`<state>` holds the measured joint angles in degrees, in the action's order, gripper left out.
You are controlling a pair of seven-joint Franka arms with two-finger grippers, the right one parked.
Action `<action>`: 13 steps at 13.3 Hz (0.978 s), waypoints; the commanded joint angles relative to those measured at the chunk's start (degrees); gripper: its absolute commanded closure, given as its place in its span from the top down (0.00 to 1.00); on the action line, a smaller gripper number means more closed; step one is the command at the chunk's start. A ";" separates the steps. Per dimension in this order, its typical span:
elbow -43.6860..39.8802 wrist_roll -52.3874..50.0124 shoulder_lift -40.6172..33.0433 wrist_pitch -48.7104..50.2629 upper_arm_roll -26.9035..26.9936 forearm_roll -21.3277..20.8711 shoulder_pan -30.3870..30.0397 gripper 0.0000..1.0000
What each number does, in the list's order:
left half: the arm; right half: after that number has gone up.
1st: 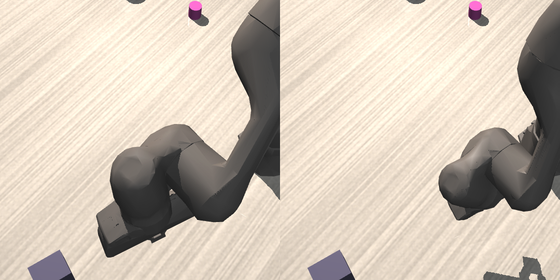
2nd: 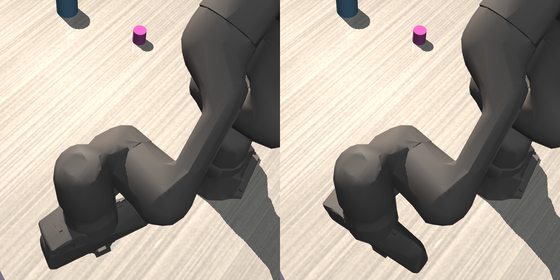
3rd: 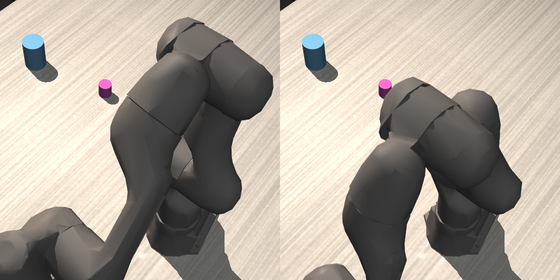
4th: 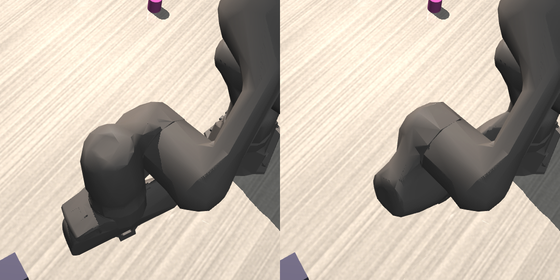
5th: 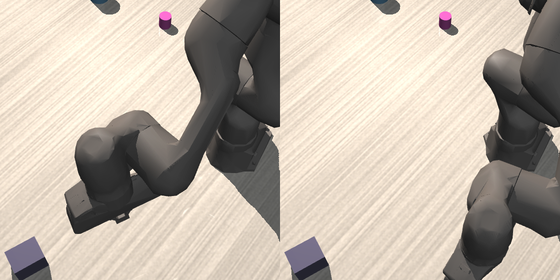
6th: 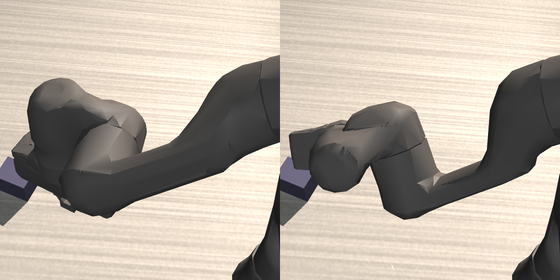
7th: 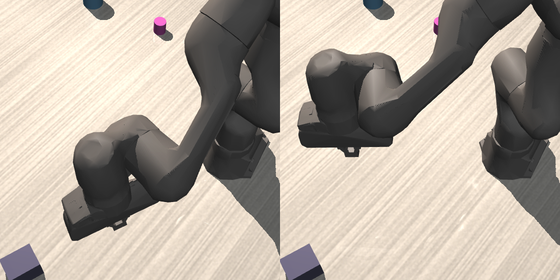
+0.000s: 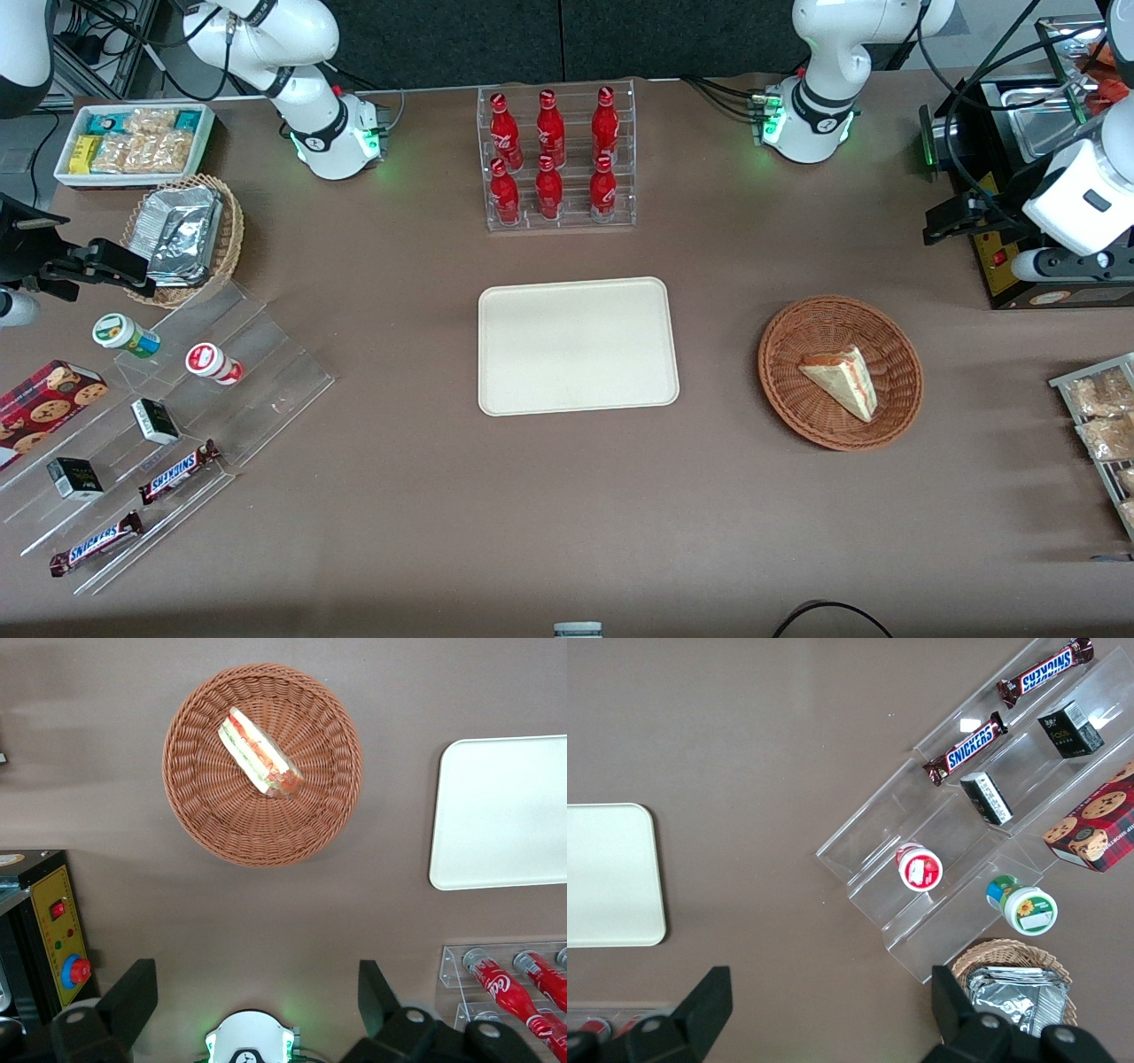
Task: Place sandwich from basket to tray
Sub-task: 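Move the left gripper over the sandwich in the wicker basket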
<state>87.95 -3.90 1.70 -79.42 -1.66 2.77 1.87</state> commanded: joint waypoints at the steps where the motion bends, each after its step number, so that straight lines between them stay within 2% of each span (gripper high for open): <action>1: -0.94 1.08 0.49 0.32 -0.71 -0.83 -0.64 1.00; 7: 0.55 0.30 5.23 -4.77 -0.63 -3.47 -0.73 1.00; 9: 7.63 -1.45 4.89 -13.08 0.42 -3.91 -0.99 1.00; 13: 20.74 -18.57 4.62 -31.99 0.87 -4.00 -0.55 1.00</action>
<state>102.47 -15.51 8.39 -105.05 -0.50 -0.60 1.35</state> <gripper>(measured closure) 0.000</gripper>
